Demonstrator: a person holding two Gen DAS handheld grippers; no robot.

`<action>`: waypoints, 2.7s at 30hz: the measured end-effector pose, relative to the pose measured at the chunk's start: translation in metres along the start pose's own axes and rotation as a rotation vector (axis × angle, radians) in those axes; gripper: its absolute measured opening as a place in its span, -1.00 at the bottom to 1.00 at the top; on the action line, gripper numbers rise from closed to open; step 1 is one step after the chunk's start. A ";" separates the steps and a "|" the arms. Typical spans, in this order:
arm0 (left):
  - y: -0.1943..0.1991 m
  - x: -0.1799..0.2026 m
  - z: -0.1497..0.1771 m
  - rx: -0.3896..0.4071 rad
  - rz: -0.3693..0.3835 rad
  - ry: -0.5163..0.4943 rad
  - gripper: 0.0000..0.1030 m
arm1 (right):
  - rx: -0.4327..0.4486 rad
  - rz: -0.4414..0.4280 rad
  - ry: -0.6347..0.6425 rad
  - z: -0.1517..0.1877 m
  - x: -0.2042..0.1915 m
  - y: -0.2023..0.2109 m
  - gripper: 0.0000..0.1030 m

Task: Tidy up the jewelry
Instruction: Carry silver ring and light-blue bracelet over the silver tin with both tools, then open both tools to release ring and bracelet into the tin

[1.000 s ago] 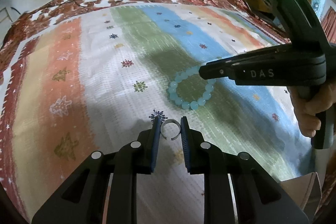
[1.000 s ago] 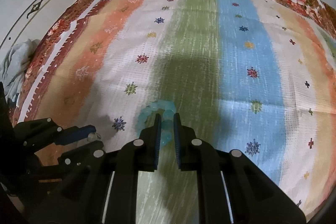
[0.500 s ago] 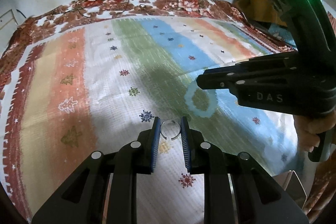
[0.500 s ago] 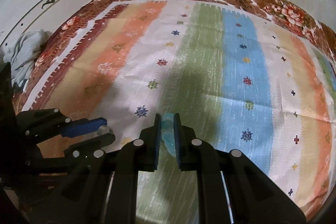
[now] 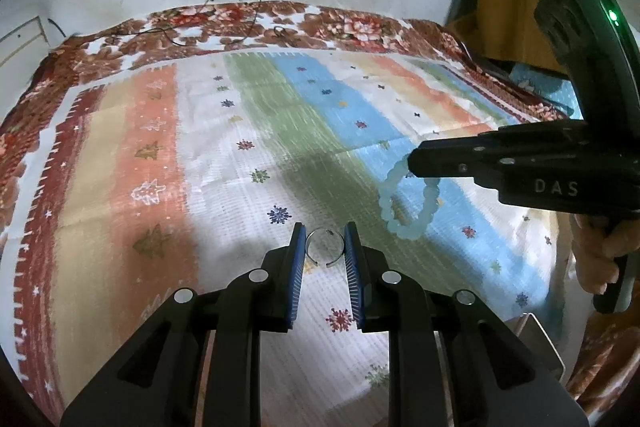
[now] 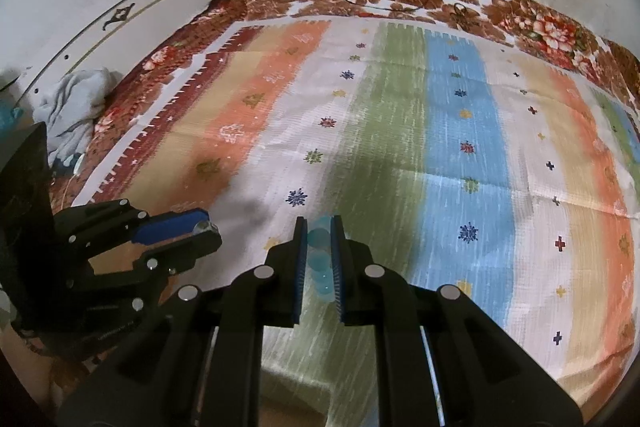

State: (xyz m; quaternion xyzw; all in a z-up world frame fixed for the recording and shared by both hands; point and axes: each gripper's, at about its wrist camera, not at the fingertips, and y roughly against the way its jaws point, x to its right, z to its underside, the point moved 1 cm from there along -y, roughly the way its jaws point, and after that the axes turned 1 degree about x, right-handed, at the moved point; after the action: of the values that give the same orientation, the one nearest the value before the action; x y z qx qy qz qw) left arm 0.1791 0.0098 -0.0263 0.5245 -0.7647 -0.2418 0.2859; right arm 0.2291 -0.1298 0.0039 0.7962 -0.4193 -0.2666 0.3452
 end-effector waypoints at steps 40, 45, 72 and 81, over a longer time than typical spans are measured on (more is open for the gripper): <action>0.082 0.053 0.060 0.077 0.005 -0.044 -0.63 | 0.187 -0.214 0.050 0.071 -0.036 0.115 -0.75; 0.087 0.057 0.066 0.080 0.010 -0.045 -0.63 | 0.202 -0.262 0.070 0.086 -0.043 0.125 -0.75; 0.099 0.096 0.106 0.063 0.038 -0.101 -0.63 | 0.187 -0.296 0.047 0.141 -0.051 0.141 -0.75; 0.096 0.093 0.107 0.043 0.018 -0.103 -0.07 | 0.220 -0.252 -0.029 0.144 -0.034 0.144 -0.13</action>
State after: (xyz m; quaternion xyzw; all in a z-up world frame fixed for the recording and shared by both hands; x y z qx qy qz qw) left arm 0.0149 -0.0378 -0.0220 0.5106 -0.7881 -0.2494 0.2366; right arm 0.0398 -0.2070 0.0309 0.8716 -0.3476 -0.2716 0.2139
